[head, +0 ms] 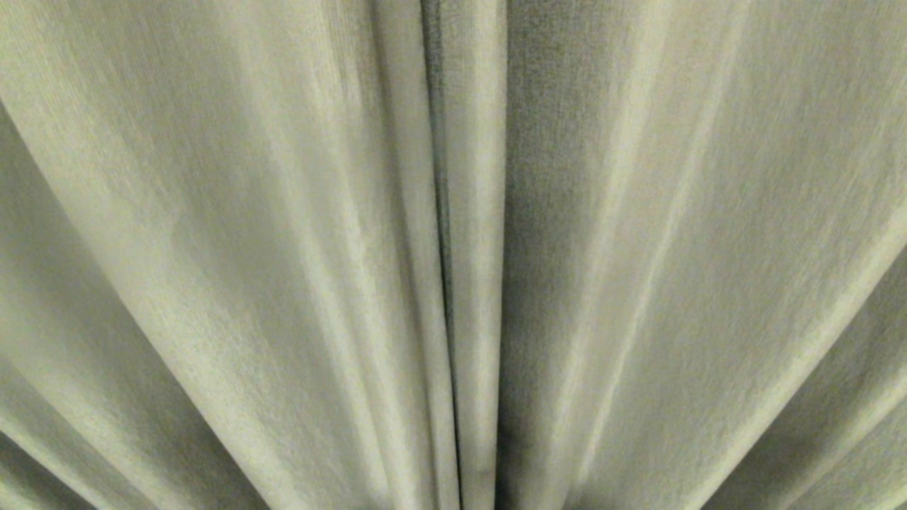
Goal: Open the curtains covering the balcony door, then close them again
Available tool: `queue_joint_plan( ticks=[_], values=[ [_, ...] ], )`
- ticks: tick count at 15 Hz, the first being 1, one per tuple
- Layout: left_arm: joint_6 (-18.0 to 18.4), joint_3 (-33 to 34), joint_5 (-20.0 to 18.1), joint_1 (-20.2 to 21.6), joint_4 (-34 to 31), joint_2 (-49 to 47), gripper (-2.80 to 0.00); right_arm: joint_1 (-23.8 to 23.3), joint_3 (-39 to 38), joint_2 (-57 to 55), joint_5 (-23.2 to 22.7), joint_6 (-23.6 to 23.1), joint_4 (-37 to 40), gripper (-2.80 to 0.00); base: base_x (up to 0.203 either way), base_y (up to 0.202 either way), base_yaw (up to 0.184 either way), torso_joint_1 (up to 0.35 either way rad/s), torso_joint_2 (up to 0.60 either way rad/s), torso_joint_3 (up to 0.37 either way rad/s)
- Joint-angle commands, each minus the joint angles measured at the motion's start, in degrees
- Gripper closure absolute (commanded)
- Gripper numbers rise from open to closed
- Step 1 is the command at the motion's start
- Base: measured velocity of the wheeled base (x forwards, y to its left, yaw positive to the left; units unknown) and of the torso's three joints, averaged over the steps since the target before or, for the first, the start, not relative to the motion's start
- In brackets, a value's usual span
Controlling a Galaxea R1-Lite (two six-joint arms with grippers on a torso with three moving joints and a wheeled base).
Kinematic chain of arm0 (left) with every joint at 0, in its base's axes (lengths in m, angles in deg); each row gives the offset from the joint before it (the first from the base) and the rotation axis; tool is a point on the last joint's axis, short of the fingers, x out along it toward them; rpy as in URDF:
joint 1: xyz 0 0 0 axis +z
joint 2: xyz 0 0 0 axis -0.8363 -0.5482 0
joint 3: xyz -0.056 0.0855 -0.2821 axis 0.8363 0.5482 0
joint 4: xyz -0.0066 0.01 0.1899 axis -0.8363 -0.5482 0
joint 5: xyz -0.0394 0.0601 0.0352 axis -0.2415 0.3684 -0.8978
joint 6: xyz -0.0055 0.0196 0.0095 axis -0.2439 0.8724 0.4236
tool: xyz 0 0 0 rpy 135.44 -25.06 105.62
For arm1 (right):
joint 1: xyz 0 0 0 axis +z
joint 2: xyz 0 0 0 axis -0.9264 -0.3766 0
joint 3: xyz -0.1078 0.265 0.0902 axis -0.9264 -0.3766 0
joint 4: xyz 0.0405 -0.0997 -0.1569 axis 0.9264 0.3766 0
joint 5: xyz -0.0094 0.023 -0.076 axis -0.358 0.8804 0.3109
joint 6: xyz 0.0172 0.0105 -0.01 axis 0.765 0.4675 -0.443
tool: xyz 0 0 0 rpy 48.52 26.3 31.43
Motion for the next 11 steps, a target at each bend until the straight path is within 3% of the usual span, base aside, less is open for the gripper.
queue_joint_plan(
  ticks=[1, 11],
  values=[
    [0.0, 0.0, 0.0, 0.0, 0.0, 0.0, 0.00, 0.0, 0.0, 0.0, 0.0, 0.2, 0.0, 0.00, 0.000, 0.000, 0.000, 0.000, 0.00, 0.000],
    [0.0, 0.0, 0.0, 0.0, 0.0, 0.0, 0.00, 0.0, 0.0, 0.0, 0.7, 2.5, 0.0, 0.00, 0.000, 0.000, 0.000, 0.000, 0.00, 0.000]
  ],
)
